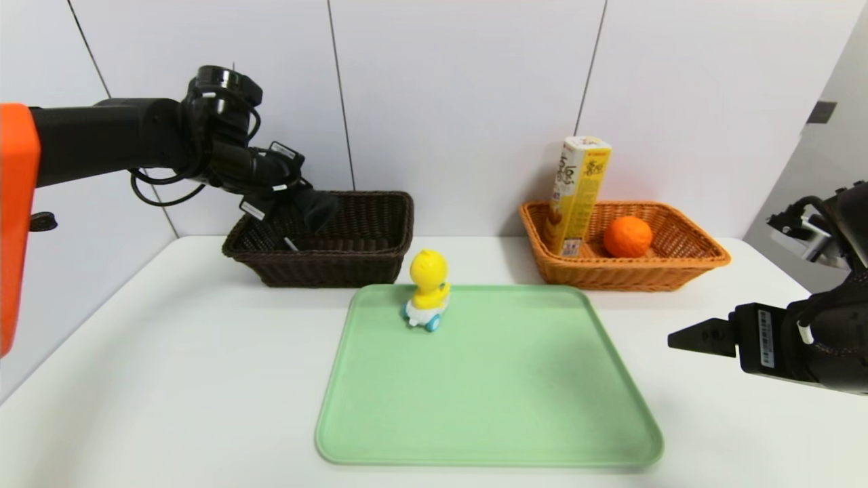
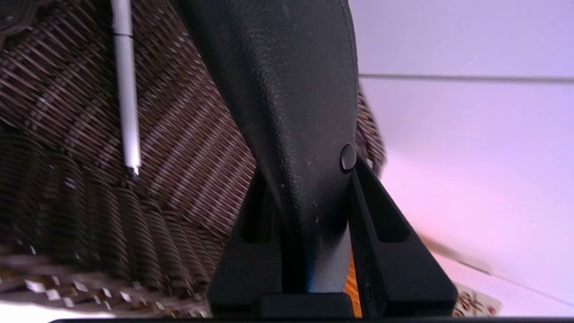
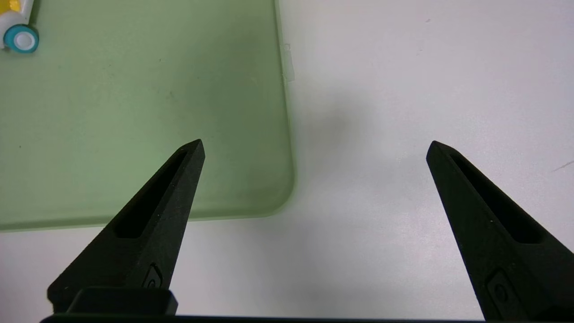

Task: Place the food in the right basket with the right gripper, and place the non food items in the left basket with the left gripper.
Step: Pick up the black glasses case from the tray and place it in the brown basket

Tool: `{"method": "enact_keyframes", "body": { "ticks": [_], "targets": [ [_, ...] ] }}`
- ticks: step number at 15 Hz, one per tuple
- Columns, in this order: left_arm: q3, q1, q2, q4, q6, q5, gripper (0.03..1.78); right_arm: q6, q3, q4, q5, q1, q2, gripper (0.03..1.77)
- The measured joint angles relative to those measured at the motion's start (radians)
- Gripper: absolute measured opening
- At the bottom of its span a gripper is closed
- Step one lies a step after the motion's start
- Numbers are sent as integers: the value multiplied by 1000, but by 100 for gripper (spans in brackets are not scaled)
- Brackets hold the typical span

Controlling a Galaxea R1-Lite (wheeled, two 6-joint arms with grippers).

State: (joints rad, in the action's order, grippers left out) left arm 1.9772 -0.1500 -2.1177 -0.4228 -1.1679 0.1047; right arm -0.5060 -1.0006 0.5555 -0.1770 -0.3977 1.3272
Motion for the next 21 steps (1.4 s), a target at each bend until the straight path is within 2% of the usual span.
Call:
{"method": "enact_keyframes", "body": {
  "ticks": [12,13,15,18,21],
  "targets": [
    [0,-18,-46,16,24,7,45,1,0,0,-1,-4,0,171],
    [0,-20,-49,16,34,7,49,1,-1,0,-2,-4,0,171],
    [0,-23,-59,22,41,6,77,0,-1,1,-3,-5,-2,171],
    [0,-26,-70,61,42,7,107,-1,2,1,-3,-4,-4,171],
    [0,-26,-58,82,50,4,128,-2,2,1,-1,-4,-3,171]
  ]
}}
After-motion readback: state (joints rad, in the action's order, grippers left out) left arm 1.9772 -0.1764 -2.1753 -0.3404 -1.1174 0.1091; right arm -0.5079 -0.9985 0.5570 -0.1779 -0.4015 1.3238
